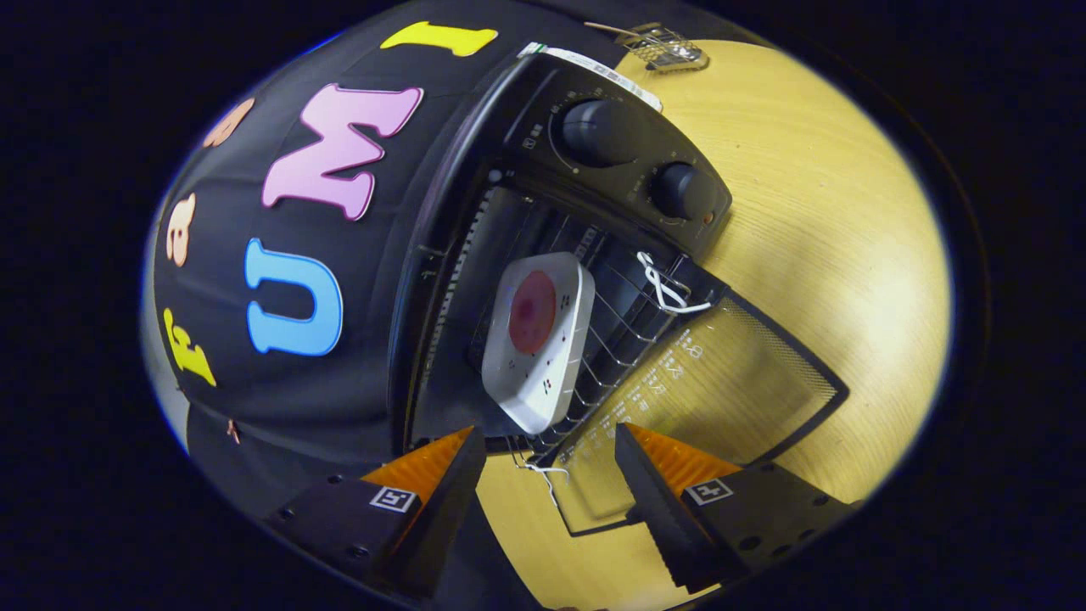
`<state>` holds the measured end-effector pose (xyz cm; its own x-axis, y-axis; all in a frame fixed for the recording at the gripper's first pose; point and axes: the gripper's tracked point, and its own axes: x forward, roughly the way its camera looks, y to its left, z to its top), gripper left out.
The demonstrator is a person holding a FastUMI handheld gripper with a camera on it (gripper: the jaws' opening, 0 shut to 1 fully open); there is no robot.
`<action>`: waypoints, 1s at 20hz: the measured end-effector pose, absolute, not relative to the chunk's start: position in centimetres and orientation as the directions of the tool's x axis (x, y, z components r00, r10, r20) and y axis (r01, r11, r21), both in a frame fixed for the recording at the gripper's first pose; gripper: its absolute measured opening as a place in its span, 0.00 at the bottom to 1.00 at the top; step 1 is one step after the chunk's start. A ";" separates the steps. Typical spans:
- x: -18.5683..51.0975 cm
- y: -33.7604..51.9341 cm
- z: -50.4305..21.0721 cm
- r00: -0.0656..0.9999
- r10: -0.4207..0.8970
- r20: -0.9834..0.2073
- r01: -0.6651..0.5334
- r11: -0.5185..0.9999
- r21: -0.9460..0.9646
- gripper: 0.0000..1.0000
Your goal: Open the toaster oven, put the food inside, and close the toaster oven door.
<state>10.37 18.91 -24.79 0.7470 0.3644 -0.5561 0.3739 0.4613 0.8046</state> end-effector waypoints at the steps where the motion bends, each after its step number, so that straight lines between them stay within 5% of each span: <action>1: 9.3 19.1 -24.8 0.735 0.372 -0.567 0.360 0.494 0.791 0.99; 12: 2.8 19.6 -23.5 0.706 0.370 -0.604 0.066 0.815 0.576 0.99; 20: -0.8 19.3 -26.4 0.677 0.250 -0.692 -0.156 0.968 0.197 0.99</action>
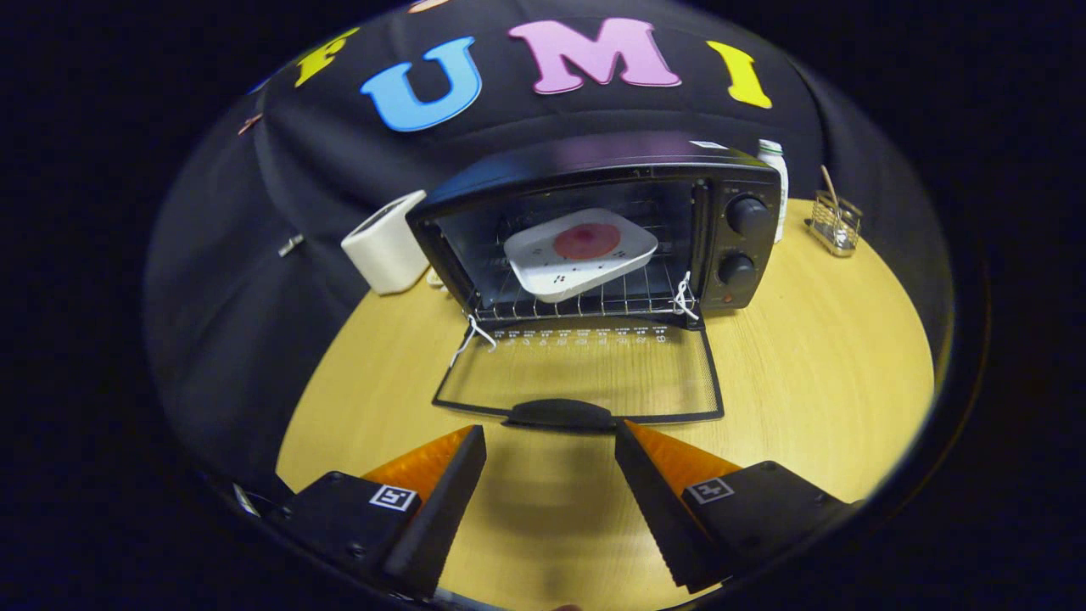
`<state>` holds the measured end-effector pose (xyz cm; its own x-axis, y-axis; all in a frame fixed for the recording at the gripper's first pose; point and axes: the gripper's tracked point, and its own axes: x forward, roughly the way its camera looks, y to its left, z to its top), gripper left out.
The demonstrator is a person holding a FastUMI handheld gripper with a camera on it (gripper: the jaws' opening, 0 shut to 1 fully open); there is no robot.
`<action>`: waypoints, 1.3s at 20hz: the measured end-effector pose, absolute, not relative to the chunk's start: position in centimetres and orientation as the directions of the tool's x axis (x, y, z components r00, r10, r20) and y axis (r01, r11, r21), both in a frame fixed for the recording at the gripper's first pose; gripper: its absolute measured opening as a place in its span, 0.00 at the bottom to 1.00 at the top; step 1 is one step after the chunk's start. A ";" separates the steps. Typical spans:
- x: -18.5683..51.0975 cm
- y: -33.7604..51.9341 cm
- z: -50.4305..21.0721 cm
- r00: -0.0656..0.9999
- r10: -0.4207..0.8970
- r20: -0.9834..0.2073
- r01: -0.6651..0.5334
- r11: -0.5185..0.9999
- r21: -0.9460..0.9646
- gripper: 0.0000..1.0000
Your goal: Open the toaster oven, put the food inside, and close the toaster oven door.
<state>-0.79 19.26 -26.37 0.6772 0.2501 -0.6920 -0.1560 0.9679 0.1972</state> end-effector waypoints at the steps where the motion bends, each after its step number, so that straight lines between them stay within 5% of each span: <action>1: -1.2 19.1 -27.1 0.671 0.231 -0.704 -0.165 0.973 0.162 0.99; 8: -2.0 17.6 -31.7 0.627 0.110 -0.771 -0.149 0.989 0.020 0.99; 26: 1.9 17.0 -34.8 0.571 0.020 -0.821 0.023 0.999 0.041 1.00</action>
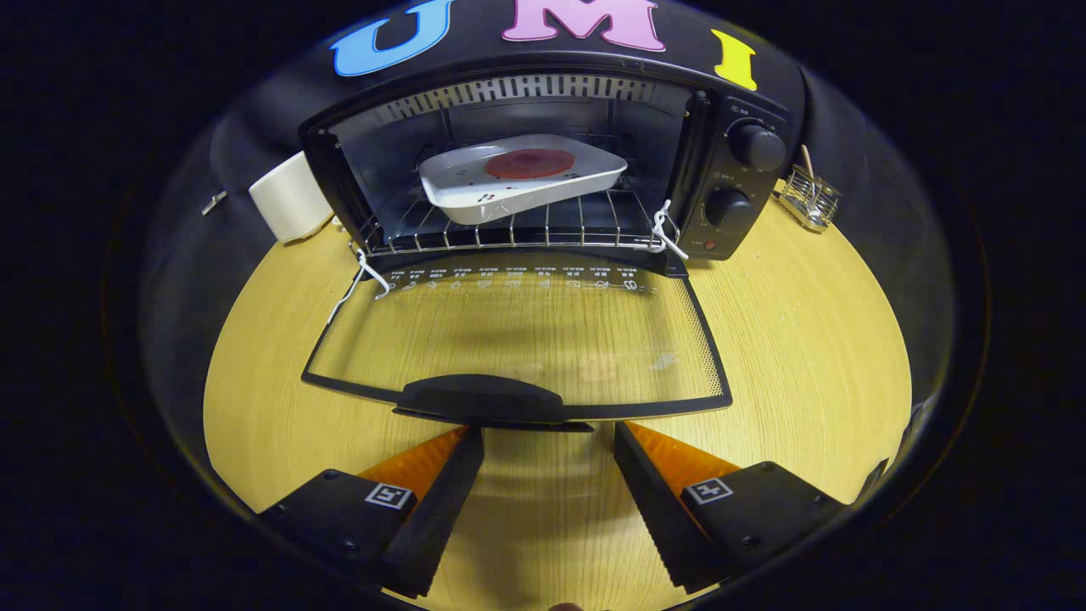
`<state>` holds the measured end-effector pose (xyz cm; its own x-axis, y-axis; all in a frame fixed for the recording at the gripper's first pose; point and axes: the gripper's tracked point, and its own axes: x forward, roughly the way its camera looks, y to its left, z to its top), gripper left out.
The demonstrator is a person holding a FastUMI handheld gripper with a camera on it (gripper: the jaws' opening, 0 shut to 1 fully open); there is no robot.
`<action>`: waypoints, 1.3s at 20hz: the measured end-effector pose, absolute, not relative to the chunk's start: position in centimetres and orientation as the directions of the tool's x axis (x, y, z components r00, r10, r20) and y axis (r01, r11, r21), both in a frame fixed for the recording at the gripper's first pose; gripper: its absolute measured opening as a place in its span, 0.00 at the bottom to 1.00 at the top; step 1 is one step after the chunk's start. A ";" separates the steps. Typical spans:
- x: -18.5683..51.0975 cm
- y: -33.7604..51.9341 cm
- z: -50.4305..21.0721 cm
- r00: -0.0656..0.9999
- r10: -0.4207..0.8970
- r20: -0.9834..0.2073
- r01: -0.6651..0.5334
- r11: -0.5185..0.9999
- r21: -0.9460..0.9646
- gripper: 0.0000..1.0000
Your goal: Open the toaster oven, put the food inside, and close the toaster oven door.
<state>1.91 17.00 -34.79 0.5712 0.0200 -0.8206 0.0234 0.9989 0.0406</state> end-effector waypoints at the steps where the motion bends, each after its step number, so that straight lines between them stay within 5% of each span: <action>1: 1.9 17.0 -34.9 0.566 0.018 -0.824 0.025 0.999 0.039 1.00; 16: 2.1 18.2 -27.1 0.650 0.125 -0.749 0.047 0.978 0.204 0.99; 26: 3.8 15.6 -13.0 0.867 0.134 -0.479 -0.051 0.982 0.183 0.99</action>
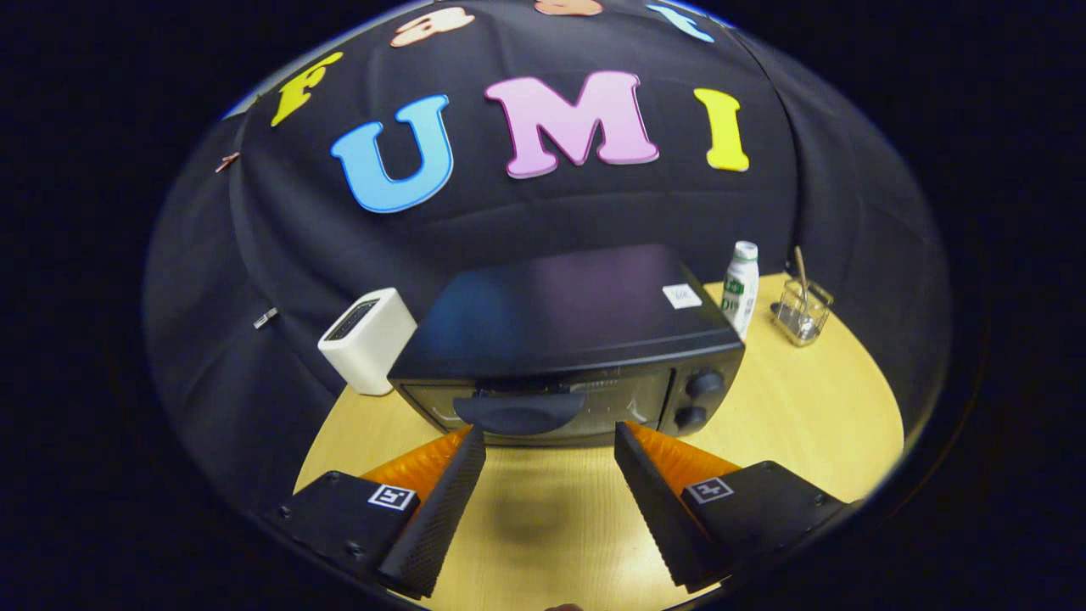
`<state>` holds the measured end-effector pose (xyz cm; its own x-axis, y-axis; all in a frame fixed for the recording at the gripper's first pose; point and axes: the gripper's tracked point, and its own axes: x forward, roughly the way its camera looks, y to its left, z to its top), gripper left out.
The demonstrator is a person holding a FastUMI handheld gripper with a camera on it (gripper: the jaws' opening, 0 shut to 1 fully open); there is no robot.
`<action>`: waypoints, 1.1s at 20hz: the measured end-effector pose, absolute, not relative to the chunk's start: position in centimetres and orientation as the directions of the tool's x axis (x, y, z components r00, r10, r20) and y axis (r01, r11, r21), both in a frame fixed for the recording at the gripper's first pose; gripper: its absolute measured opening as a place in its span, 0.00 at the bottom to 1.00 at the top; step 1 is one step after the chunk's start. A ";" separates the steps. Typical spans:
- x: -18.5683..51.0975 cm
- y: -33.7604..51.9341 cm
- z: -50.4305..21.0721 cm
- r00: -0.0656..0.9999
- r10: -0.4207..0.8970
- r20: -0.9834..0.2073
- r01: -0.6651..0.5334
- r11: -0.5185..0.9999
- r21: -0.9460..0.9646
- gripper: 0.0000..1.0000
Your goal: Open the toaster oven, put the food inside, and close the toaster oven door.
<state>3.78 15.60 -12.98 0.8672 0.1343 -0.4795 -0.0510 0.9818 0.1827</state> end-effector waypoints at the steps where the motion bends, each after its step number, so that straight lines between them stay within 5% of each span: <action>1: 4.0 14.7 -11.4 0.888 0.128 -0.441 -0.063 0.985 0.160 0.99; 12: -1.1 3.2 1.0 0.997 -0.025 -0.070 0.025 1.000 0.004 0.99; 22: -7.8 -2.6 -0.8 0.988 -0.123 -0.093 0.120 0.992 -0.043 0.99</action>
<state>-7.77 -2.62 -0.76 0.9880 -0.1232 -0.0928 0.1196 0.9919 -0.0428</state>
